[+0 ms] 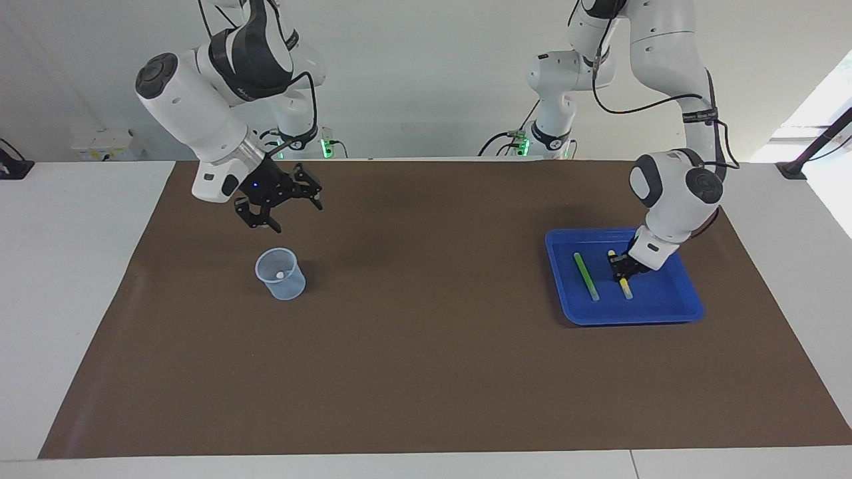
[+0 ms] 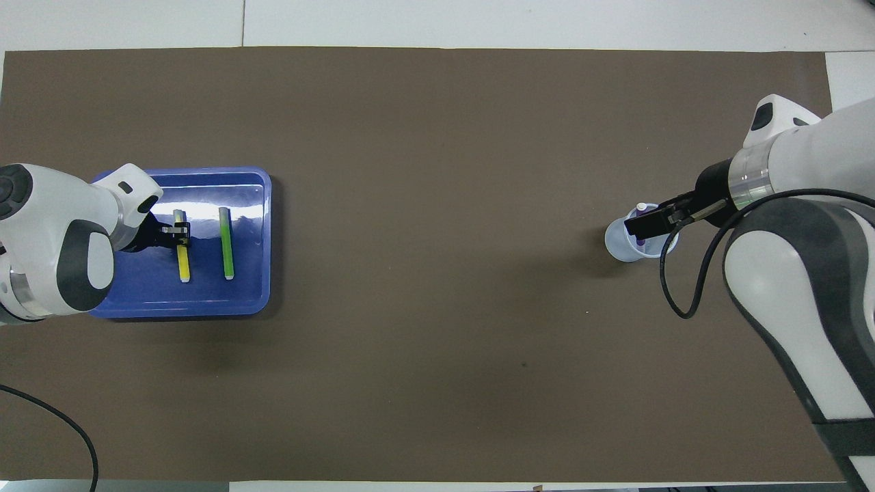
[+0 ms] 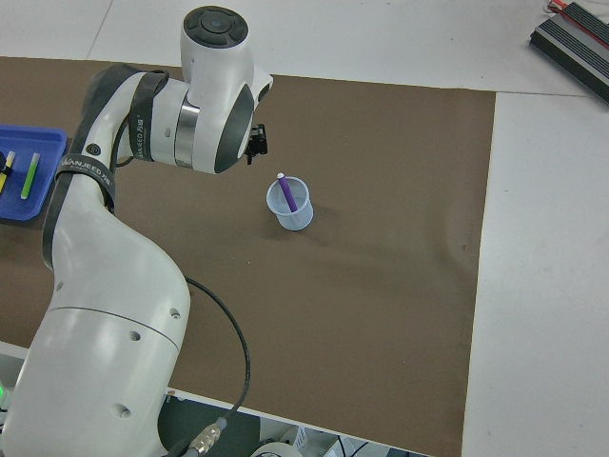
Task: Transfer and insert pens with both arms
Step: 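Grasp the yellow pen with the left gripper while the right gripper withdraws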
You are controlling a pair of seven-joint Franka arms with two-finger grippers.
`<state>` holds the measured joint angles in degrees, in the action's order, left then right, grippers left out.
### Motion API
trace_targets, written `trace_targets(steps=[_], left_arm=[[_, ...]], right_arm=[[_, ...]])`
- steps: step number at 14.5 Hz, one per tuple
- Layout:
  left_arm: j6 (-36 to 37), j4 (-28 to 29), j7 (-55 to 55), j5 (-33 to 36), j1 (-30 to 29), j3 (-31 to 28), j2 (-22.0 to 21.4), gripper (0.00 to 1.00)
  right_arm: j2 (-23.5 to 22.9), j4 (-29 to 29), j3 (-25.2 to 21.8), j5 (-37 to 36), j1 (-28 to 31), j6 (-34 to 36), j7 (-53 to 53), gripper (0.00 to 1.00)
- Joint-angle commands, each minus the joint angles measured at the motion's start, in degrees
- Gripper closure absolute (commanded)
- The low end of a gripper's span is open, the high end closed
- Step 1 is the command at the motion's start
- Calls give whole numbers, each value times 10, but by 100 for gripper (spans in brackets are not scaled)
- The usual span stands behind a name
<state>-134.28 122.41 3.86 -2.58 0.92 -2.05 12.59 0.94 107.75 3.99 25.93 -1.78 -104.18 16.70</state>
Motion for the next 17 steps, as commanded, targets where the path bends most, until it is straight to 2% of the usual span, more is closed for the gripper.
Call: trace_targets(steps=[1, 3, 7, 9, 13, 17], left_arm=[[-5, 4, -1, 9, -7, 5, 2, 100], [22, -13, -2, 5, -6, 6, 2, 100], [152, -95, -70, -57, 4, 6, -1, 100], [230, -141, -160, -66, 24, 7, -5, 100], [350, -216, -402, -146, 61, 9, -19, 100], [355, -206, -636, -248, 113, 9, -49, 100]], right_arm=[[13, 6, 2, 74, 1, 20, -86, 0], [13, 5, 12, 79, -18, 14, -132, 0], [22, 18, 14, 98, -51, 19, -227, 0], [23, 33, 13, 134, -54, 13, -268, 0], [20, 62, 13, 169, -58, -31, -272, 0], [20, 66, 13, 260, -52, -60, -291, 0]])
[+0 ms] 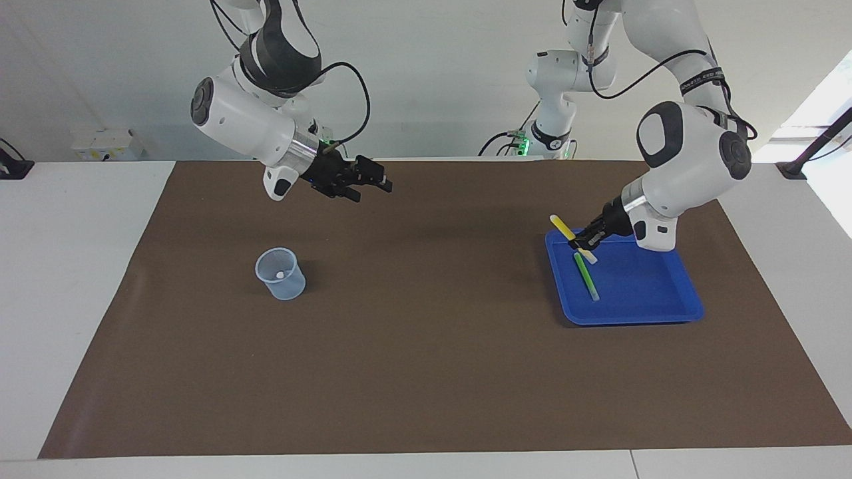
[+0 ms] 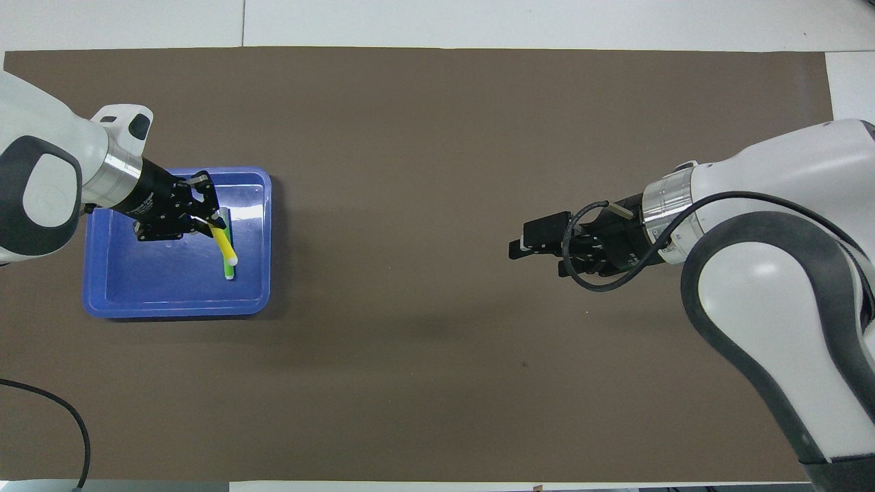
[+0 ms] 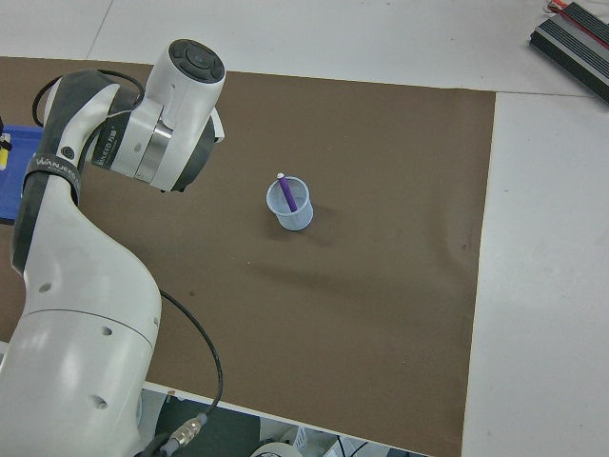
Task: Transfer and insert pens with both arms
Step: 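Grasp the yellow pen with the left gripper while the right gripper withdraws, then lift the yellow pen toward the right gripper while the right gripper approaches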
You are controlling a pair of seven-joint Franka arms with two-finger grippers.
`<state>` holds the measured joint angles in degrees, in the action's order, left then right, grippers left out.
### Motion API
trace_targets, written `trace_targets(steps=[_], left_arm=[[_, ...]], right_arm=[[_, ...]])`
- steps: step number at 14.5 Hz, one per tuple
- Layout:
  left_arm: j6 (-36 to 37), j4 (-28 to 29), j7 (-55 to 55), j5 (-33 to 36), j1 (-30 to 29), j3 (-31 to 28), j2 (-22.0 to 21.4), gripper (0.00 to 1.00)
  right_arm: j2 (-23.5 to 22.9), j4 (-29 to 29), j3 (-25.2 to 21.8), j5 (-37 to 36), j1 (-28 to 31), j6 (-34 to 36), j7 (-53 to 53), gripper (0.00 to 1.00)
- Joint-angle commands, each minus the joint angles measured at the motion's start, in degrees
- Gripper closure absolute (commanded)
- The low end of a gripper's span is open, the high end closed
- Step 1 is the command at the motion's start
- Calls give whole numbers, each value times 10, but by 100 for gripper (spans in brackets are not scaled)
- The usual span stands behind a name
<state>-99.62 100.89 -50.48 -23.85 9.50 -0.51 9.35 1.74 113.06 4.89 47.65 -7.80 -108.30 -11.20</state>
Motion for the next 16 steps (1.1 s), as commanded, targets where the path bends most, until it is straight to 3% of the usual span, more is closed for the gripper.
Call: trace_targets(steps=[1, 6, 9, 13, 16], left_arm=[[4, 13, -129, -63, 41, -6, -20, 100], [-57, 34, -345, -164, 95, -6, -28, 100], [-141, 80, -431, -188, 146, -6, -63, 100], [-207, 154, -466, -234, 178, -6, -123, 100], [-225, 171, -476, -254, 178, -5, -137, 100]], right_arm=[[12, 13, 4, 64, 6, -32, -13, 0], [8, 12, 5, 87, -51, -125, -20, 2], [7, 11, 5, 87, -86, -163, -44, 3], [6, 12, 4, 76, -126, -193, -36, 15], [6, 14, 5, 56, -127, -191, -31, 24]])
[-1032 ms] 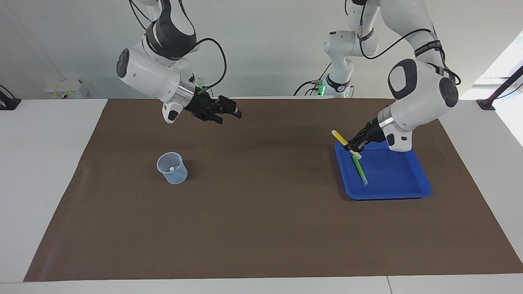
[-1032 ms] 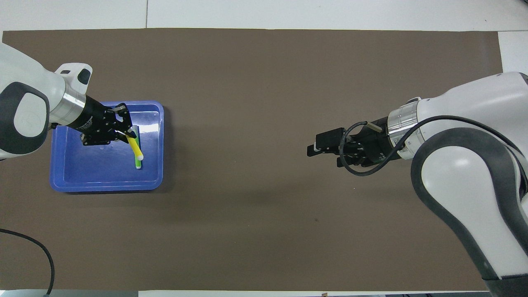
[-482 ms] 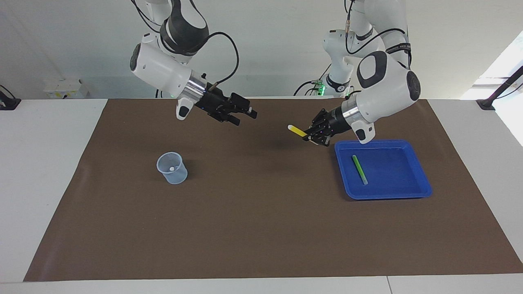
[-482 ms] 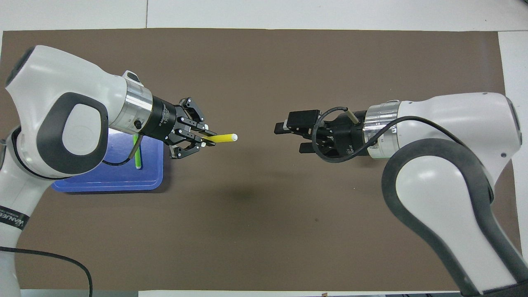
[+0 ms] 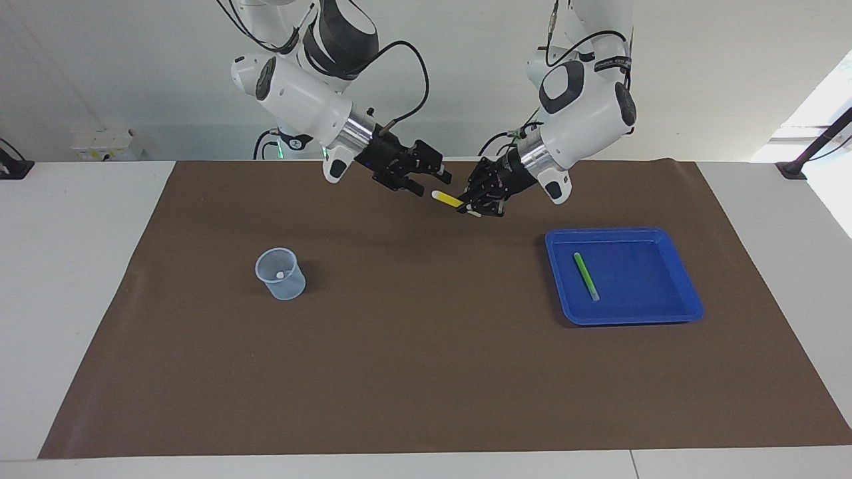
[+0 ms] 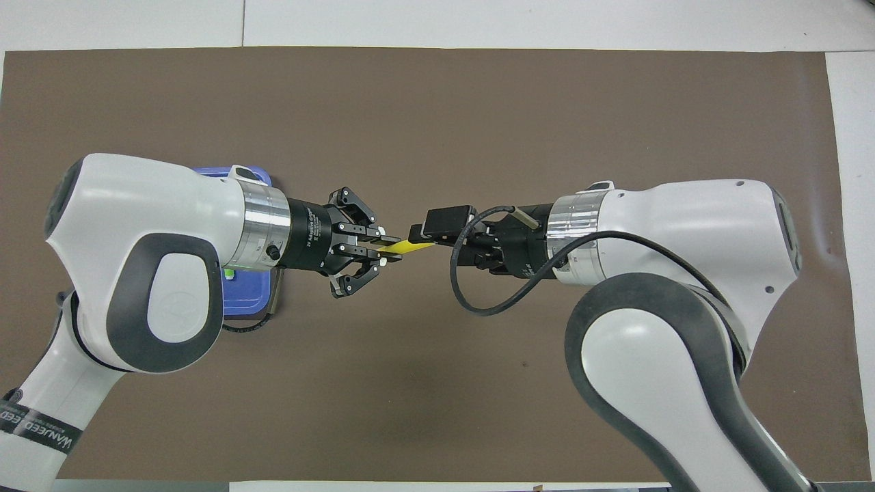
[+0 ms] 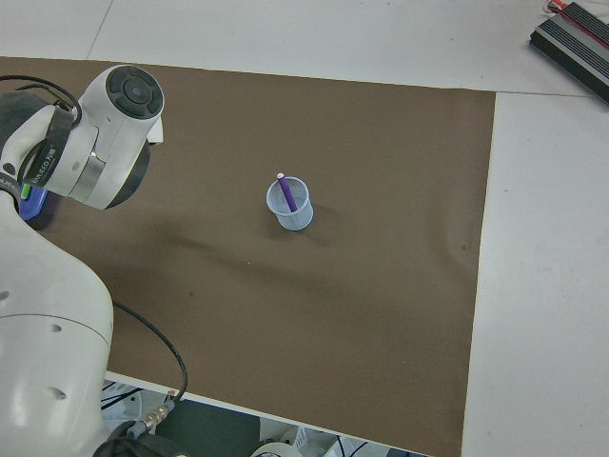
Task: Transfer and insert pens with both arms
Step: 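Lift the yellow pen toward the right gripper while the right gripper approaches, then grasp the yellow pen with the right gripper while the left gripper releases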
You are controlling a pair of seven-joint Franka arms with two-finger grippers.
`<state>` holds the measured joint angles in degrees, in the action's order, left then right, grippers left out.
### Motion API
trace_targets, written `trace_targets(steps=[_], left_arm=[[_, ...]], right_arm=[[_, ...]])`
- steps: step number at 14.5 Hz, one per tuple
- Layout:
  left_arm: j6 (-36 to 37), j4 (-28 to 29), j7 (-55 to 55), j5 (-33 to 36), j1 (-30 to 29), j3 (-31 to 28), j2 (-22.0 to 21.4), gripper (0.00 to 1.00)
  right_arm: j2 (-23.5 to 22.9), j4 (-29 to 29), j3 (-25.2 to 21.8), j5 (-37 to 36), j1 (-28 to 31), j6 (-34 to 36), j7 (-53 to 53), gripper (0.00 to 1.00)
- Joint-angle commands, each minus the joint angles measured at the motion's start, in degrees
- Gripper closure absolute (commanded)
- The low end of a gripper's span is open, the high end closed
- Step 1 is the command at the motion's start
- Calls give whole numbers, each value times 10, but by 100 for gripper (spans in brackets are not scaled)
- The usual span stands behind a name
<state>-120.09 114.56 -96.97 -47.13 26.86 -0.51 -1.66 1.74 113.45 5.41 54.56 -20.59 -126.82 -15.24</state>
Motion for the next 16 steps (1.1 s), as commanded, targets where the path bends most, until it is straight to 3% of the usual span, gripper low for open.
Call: trace_targets(steps=[1, 6, 14, 16], left_arm=[[-24, 34, -20, -21, 10, -6, -28, 100], [-37, 37, -28, -23, 15, -5, -30, 100], [-39, 38, -30, -25, 16, -5, -33, 100], [-39, 38, -30, -25, 16, -6, -33, 100]], right_arm=[[6, 9, -1, -14, 1, -9, 9, 28], [5, 8, 0, -14, -9, -28, 7, 46], [2, 8, -1, -14, -22, -40, 4, 50], [2, 8, -1, -14, -20, -41, 4, 58]])
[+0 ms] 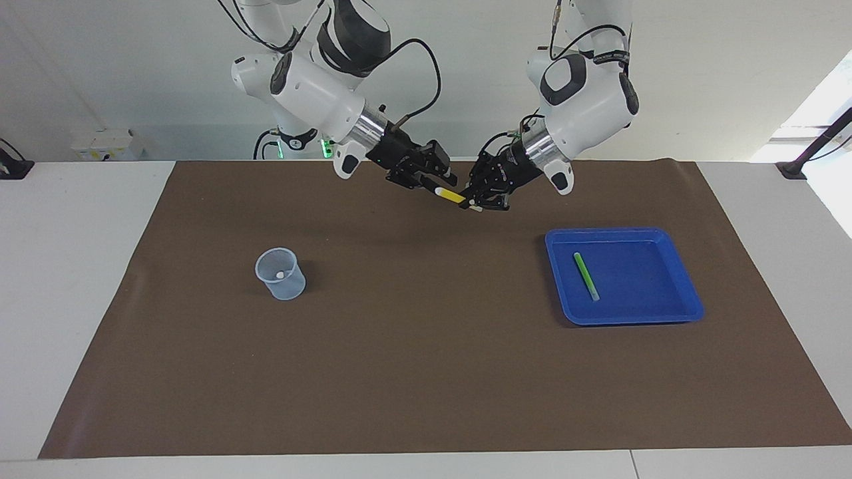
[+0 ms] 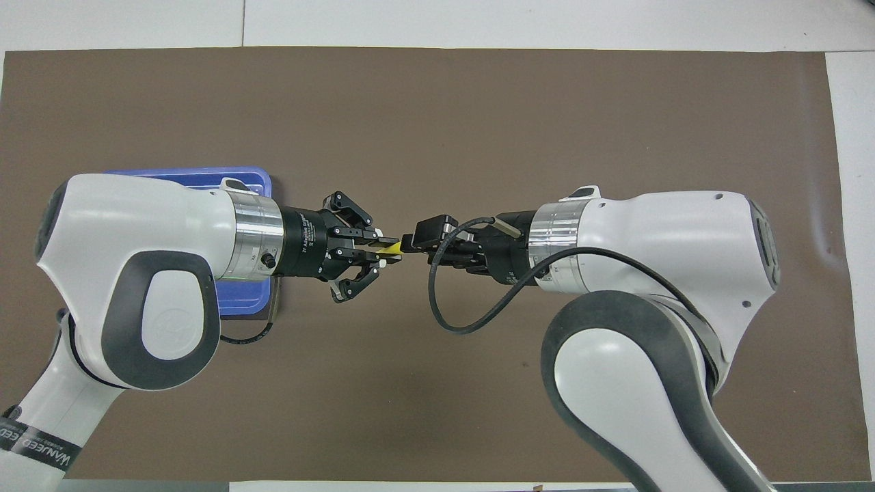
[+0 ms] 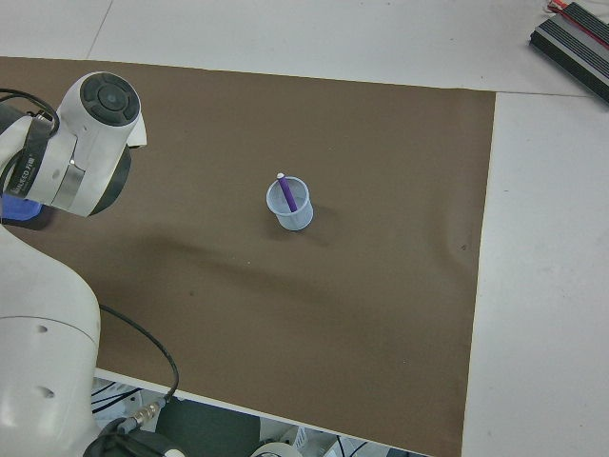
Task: Transfer and insert pens with both arms
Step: 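Grasp the yellow pen with the right gripper while the left gripper releases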
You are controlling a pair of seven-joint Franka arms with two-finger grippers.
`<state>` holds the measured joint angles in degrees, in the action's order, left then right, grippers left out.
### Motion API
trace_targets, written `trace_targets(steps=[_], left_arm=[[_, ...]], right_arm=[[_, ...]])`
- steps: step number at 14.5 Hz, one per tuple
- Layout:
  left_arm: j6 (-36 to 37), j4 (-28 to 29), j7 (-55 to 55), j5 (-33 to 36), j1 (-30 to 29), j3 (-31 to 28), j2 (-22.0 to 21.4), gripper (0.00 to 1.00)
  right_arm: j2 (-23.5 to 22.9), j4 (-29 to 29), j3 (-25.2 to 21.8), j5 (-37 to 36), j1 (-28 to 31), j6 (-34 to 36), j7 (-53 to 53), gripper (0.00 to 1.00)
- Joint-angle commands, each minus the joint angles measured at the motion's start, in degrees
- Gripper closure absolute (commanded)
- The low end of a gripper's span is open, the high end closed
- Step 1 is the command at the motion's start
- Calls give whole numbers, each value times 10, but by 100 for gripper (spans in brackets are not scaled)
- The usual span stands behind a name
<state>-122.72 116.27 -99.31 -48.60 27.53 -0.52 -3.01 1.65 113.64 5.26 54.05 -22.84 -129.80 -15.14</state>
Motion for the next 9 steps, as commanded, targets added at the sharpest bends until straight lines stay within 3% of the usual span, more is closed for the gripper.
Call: trace_targets(steps=[1, 2, 9], left_arm=[[-13, 21, -6, -11, 10, -5, -20, 100], [-13, 21, -6, -11, 10, -5, -20, 100], [-13, 21, -6, -11, 9, -6, -20, 100]], right_arm=[[3, 6, 1, -9, 2, -15, 3, 63], [3, 6, 1, -9, 2, -19, 1, 68], [-1, 5, 1, -8, 7, -22, 0, 68]])
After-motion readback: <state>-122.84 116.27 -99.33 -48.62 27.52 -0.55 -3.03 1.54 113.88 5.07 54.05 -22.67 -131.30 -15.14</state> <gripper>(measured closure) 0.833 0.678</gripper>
